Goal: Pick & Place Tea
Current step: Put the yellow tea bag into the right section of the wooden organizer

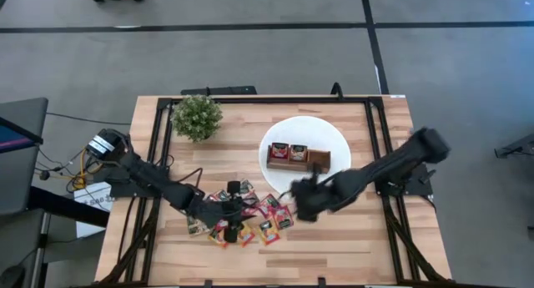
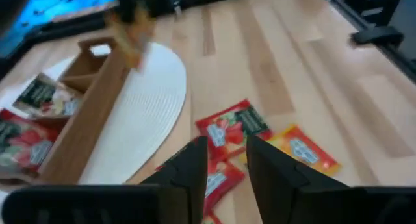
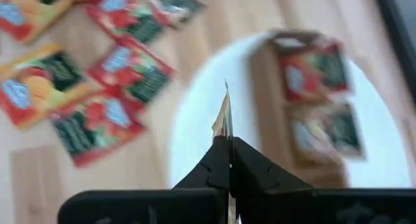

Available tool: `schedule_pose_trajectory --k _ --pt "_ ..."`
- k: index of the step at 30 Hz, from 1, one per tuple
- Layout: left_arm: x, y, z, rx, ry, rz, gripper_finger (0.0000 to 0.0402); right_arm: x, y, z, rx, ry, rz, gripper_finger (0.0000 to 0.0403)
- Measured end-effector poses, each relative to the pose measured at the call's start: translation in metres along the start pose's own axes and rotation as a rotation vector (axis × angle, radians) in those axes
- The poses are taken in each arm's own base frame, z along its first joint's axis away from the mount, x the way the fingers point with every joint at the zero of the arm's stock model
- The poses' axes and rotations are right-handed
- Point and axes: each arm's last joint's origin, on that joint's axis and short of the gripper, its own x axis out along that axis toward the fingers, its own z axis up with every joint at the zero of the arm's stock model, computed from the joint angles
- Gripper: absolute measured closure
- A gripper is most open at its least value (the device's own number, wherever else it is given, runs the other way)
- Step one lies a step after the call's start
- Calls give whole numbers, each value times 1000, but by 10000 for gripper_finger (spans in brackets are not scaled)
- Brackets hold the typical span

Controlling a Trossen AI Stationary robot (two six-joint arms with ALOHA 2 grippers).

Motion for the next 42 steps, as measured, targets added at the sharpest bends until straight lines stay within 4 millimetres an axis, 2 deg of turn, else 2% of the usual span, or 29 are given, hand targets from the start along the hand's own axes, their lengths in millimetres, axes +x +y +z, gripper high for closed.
schedule_pose_trajectory --k 3,6,10,14,19,26,33,37,42 --pt "-4 -2 6 23 -41 0 303 -11 -36 -28 56 -11 -20 402" --pt "-6 -2 7 55 -50 8 308 -13 -72 -54 117 -47 -55 402" --pt "-5 2 14 66 -107 39 313 -1 -109 -81 176 -106 -30 402" --pt "-9 6 21 83 -152 57 320 17 -130 -100 183 -185 36 402" --pt "-19 13 33 43 -205 92 329 36 -144 -113 75 -186 113 403" --pt "-29 20 43 8 -242 157 335 61 -150 -116 -38 -131 222 403" --pt "-28 21 40 -8 -215 187 335 85 -154 -115 -15 -77 208 397" --pt "-30 17 37 -70 -199 166 335 90 -154 -114 -14 -71 209 363" --pt "-33 10 37 -109 -205 136 335 81 -160 -103 -26 -71 148 287"
